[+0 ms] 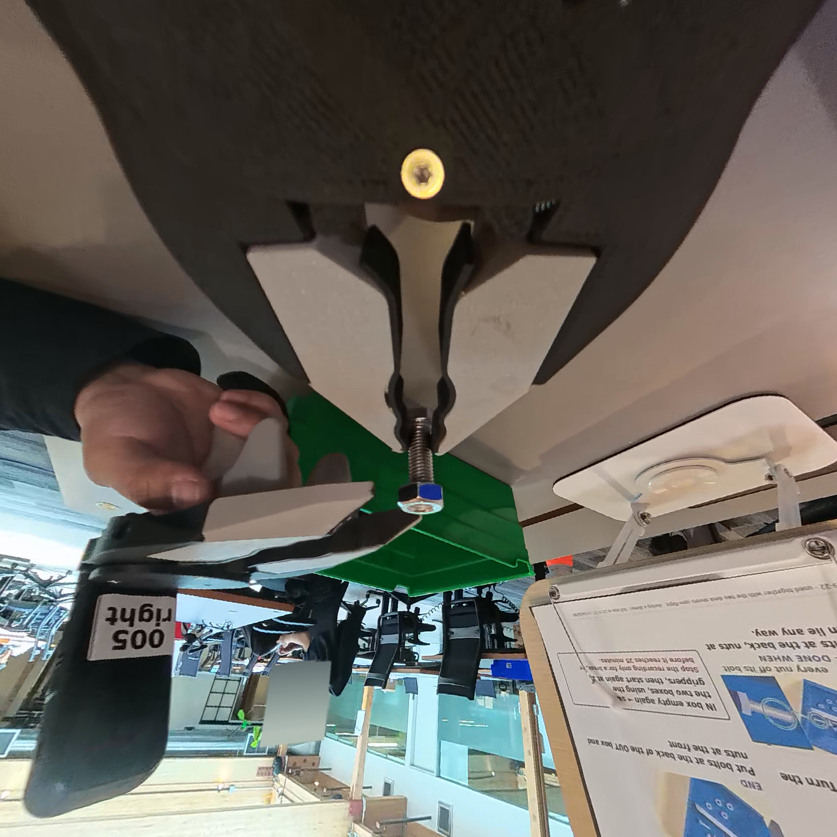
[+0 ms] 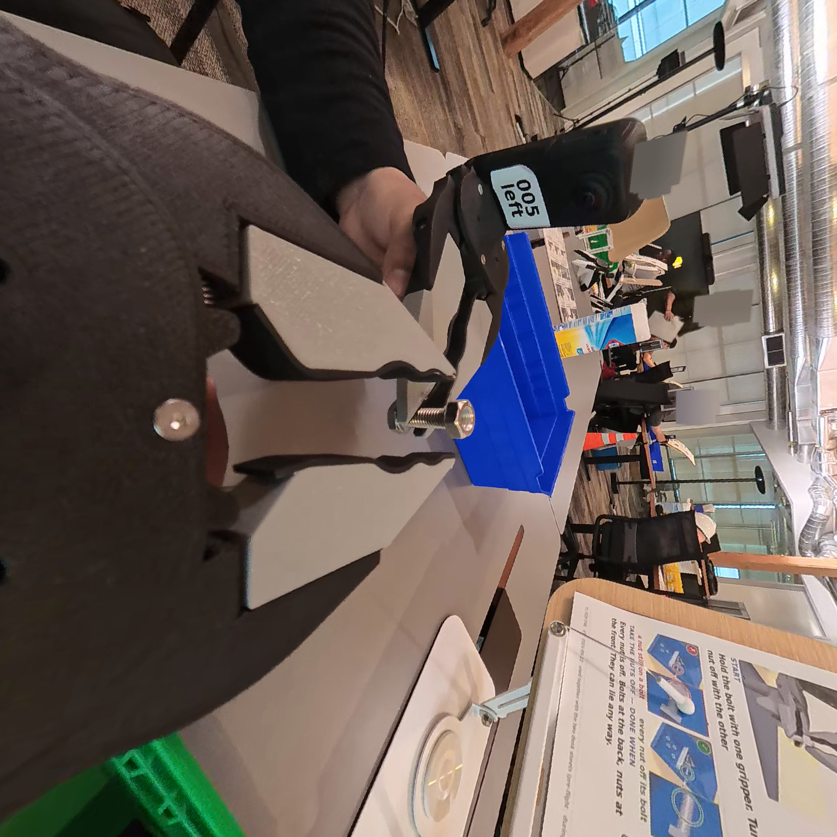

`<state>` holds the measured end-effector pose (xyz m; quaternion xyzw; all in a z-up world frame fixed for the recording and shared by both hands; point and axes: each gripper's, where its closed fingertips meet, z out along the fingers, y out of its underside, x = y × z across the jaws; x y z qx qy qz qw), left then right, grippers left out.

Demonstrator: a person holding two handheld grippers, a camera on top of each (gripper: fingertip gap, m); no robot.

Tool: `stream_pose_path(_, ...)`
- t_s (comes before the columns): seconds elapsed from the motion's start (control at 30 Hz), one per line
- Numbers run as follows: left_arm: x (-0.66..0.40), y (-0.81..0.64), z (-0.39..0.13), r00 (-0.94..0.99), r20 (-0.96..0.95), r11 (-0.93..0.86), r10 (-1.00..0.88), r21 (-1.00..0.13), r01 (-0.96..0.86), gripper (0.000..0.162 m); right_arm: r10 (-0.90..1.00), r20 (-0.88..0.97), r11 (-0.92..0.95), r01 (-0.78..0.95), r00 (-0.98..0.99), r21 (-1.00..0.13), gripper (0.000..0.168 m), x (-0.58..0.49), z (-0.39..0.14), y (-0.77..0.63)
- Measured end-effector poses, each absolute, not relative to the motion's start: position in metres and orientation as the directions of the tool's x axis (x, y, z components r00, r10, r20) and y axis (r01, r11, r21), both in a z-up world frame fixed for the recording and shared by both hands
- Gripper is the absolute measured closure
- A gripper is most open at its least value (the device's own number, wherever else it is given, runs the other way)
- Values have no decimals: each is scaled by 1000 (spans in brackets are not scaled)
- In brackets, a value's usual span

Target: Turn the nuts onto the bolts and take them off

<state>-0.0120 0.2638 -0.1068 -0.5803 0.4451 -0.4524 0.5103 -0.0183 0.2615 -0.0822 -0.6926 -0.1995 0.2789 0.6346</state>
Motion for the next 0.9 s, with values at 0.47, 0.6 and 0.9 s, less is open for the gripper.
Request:
stream_pose_path(0.47,-1,243,-112,120,28,-39,-992,-995,-94,155,644,-108,-118,-40,757,-992,139,-28,-88,261)
stream_pose_path(0.6,-8,258,-108,173,59,-72,-983,-995,-67,156,626,-118,-98,-72,771,-993,140,-18,-80,261)
stream_pose_path(0.9,-6,253,-111,159,41,-55,-986,-995,-85,156,639,-87,-110,-21,765,-994,144,-28,-88,260)
